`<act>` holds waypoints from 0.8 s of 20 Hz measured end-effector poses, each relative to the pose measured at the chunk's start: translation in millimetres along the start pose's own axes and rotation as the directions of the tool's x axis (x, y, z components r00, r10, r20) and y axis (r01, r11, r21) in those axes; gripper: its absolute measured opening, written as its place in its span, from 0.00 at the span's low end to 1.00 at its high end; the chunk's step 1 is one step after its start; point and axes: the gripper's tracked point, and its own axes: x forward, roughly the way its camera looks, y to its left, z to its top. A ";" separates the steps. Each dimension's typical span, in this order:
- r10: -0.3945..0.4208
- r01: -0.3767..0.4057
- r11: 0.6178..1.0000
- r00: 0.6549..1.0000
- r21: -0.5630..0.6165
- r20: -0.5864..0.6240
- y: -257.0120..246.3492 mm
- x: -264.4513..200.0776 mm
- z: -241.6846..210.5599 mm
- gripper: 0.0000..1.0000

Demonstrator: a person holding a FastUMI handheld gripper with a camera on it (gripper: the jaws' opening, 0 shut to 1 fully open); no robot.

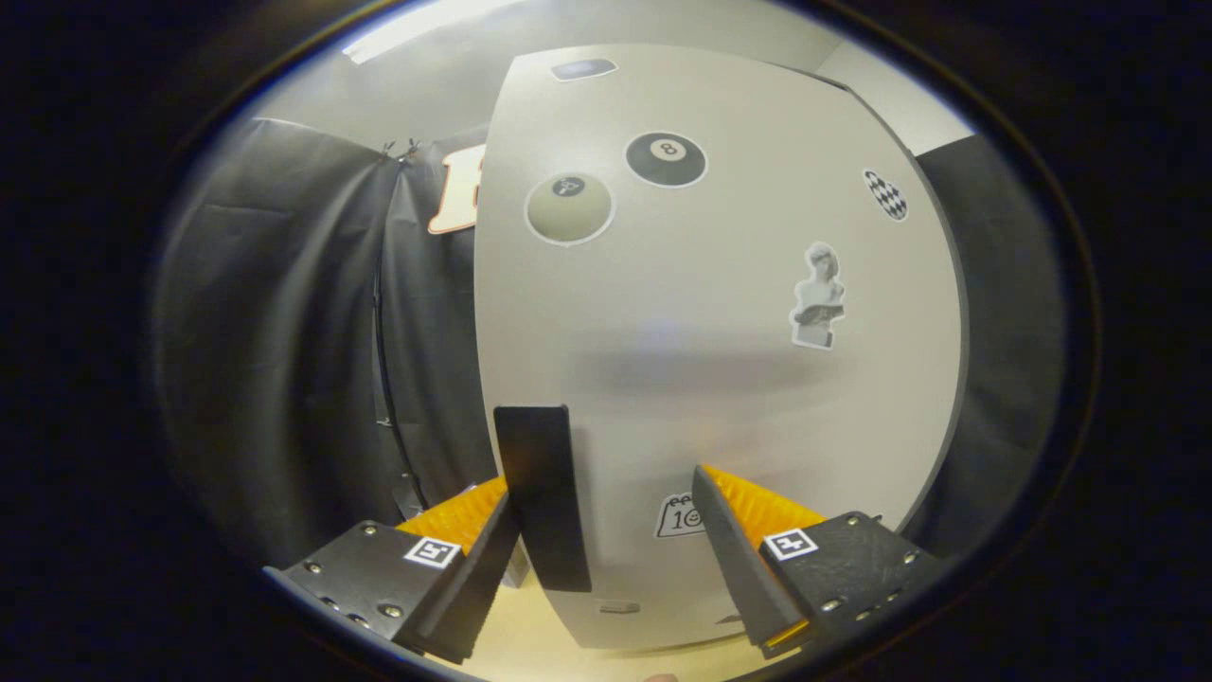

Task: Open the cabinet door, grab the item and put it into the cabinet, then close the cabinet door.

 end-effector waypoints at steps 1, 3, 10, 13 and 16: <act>-0.001 0.001 1.000 1.000 -0.003 0.004 -0.5 1.3 0.3 1.00; -0.002 0.002 1.000 1.000 -0.004 0.010 -1.1 3.9 -0.1 1.00; 0.044 -0.044 0.999 0.999 0.018 0.001 3.0 5.3 0.1 1.00; 0.093 -0.094 0.994 0.995 0.049 0.030 5.7 -3.5 9.6 1.00; 0.074 -0.077 0.996 0.992 0.034 0.103 -18.3 -11.4 31.5 1.00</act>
